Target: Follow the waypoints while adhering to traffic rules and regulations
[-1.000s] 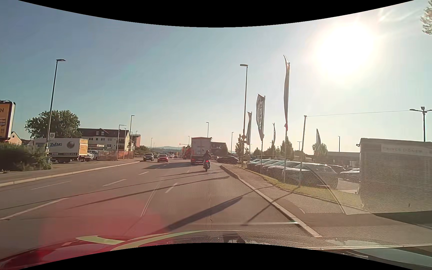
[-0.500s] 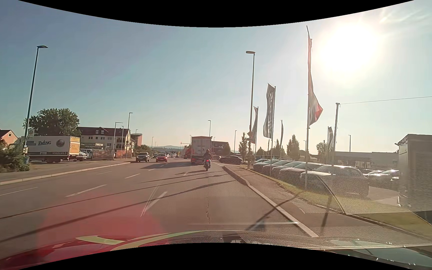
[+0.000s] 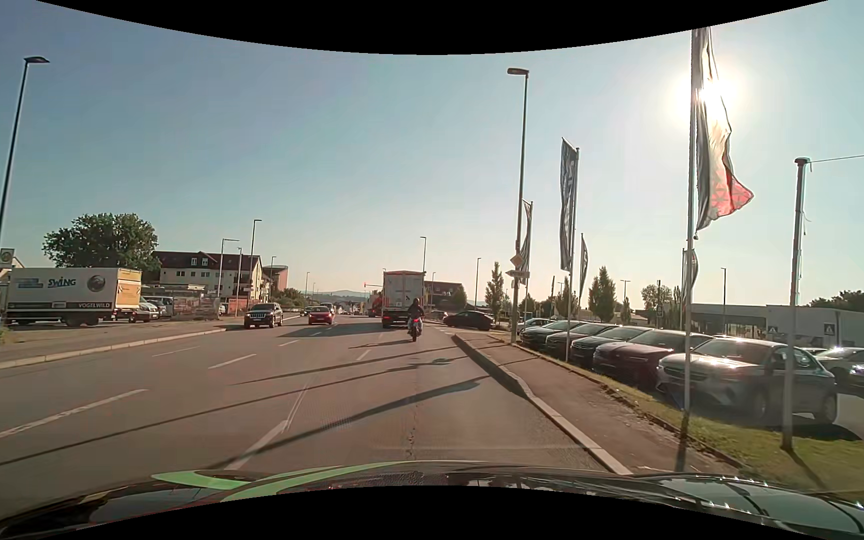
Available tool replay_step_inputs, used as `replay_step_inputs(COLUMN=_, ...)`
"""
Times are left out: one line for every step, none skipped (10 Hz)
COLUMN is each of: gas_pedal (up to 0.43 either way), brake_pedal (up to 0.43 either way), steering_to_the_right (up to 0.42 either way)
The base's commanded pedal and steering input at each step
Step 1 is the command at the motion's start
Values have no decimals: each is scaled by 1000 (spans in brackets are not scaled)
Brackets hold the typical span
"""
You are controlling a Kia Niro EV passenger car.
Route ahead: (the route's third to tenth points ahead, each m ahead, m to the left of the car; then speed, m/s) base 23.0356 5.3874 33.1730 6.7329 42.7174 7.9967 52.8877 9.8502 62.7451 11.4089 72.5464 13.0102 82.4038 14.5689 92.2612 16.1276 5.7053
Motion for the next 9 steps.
replay_step_inputs(gas_pedal=0, brake_pedal=61, steering_to_the_right=-13)
replay_step_inputs(gas_pedal=0, brake_pedal=61, steering_to_the_right=-12)
replay_step_inputs(gas_pedal=0, brake_pedal=67, steering_to_the_right=-11)
replay_step_inputs(gas_pedal=0, brake_pedal=67, steering_to_the_right=-10)
replay_step_inputs(gas_pedal=0, brake_pedal=73, steering_to_the_right=-11)
replay_step_inputs(gas_pedal=0, brake_pedal=85, steering_to_the_right=-11)
replay_step_inputs(gas_pedal=0, brake_pedal=98, steering_to_the_right=-11)
replay_step_inputs(gas_pedal=0, brake_pedal=104, steering_to_the_right=-12)
replay_step_inputs(gas_pedal=0, brake_pedal=110, steering_to_the_right=-14)
